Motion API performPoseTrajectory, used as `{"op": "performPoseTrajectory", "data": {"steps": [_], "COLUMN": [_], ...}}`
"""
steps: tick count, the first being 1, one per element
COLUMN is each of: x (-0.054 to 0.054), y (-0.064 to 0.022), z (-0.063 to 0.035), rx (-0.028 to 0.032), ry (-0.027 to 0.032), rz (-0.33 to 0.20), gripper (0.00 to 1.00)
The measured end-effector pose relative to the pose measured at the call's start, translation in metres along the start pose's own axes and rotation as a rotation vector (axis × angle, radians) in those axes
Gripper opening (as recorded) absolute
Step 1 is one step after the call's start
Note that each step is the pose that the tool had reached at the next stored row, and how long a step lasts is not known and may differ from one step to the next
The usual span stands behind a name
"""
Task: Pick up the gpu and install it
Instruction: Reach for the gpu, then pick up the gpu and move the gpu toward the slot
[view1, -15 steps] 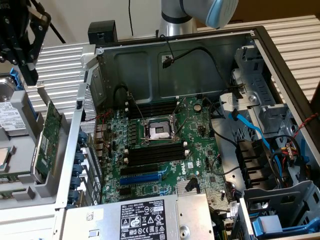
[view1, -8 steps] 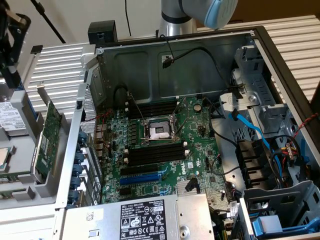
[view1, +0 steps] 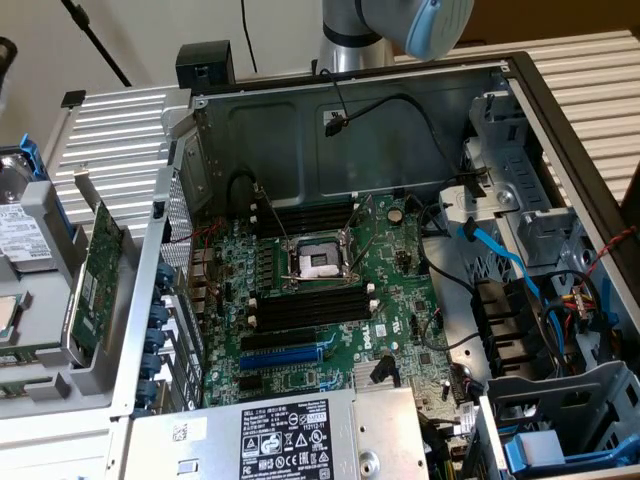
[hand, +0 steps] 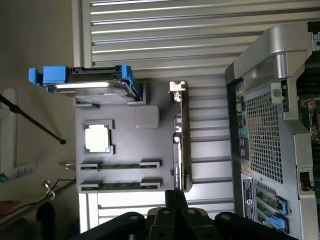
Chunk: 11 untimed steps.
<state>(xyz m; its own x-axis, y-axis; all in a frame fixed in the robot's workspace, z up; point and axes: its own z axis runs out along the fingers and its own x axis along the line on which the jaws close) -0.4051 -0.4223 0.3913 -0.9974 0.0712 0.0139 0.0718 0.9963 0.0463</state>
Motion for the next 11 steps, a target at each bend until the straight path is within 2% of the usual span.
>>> {"op": "performPoseTrajectory", "data": {"steps": [3, 11], "x": [0.0066, 0.0068], "y": [-0.0004, -0.0004], "z": [0.0006, 0.0007], "rx": [0.0000, 0.0003], "ry": [0.0022, 0.0027], "rz": [0.000, 0.000], "gripper": [0.11, 0.11]}}
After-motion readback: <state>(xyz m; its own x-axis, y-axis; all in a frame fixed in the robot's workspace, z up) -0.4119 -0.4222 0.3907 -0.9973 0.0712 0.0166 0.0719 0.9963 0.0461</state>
